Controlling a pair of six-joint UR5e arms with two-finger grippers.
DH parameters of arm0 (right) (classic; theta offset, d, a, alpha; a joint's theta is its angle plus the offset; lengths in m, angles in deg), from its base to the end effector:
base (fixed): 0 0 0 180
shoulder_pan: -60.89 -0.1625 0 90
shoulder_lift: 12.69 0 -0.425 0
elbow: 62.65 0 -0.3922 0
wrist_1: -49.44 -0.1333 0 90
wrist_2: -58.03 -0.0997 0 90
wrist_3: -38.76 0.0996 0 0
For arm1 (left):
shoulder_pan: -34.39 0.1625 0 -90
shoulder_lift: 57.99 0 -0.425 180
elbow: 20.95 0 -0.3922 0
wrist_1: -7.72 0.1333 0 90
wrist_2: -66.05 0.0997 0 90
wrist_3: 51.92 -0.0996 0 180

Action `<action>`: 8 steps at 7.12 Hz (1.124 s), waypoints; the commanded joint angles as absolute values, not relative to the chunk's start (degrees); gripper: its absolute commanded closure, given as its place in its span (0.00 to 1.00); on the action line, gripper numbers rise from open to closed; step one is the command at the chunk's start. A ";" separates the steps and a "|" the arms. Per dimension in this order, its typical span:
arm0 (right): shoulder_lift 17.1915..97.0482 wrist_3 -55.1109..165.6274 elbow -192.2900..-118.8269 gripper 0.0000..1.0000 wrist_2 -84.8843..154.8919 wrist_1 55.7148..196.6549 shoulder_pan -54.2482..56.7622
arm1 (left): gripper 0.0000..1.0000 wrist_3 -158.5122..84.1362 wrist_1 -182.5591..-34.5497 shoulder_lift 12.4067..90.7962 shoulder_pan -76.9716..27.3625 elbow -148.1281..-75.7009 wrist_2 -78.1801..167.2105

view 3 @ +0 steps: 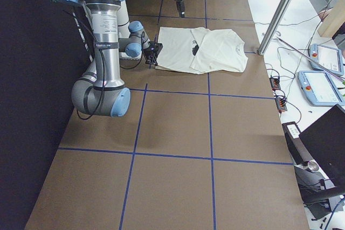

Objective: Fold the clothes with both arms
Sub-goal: 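Release the sleeve with the left gripper while the right gripper moves to the hem corner, then lower the left gripper to the other hem corner and grasp both hem corners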

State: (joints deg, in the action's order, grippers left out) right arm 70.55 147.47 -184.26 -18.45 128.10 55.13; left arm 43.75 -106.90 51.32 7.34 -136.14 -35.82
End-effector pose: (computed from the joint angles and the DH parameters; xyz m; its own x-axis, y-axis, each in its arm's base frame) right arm -0.4776 -0.2056 0.3277 0.5212 0.3660 0.7710 -0.4669 0.8785 -0.1015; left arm 0.4358 -0.3492 0.2303 0.2888 -0.2560 -0.9225 0.3039 0.9383 -0.1653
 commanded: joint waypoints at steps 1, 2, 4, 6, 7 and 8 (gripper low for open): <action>70.37 147.30 -186.66 1.00 -18.61 128.01 54.21 | 0.26 46.87 -93.51 48.72 17.33 -141.59 -25.01; 70.37 147.30 -186.58 1.00 -18.61 128.01 54.21 | 0.26 47.04 -86.74 48.10 20.21 -141.88 -24.66; 70.37 147.30 -186.58 1.00 -18.61 128.01 54.21 | 0.29 47.57 -84.65 46.08 20.85 -141.19 -24.65; 70.46 147.30 -186.31 1.00 -18.53 128.01 54.21 | 0.31 47.84 -84.56 44.75 21.20 -139.61 -24.74; 70.37 147.30 -186.23 1.00 -18.53 128.01 54.21 | 0.31 47.84 -84.65 44.75 21.29 -138.99 -25.00; 70.37 147.30 -186.23 1.00 -18.53 128.01 54.30 | 0.32 47.84 -84.65 44.75 21.56 -138.46 -25.18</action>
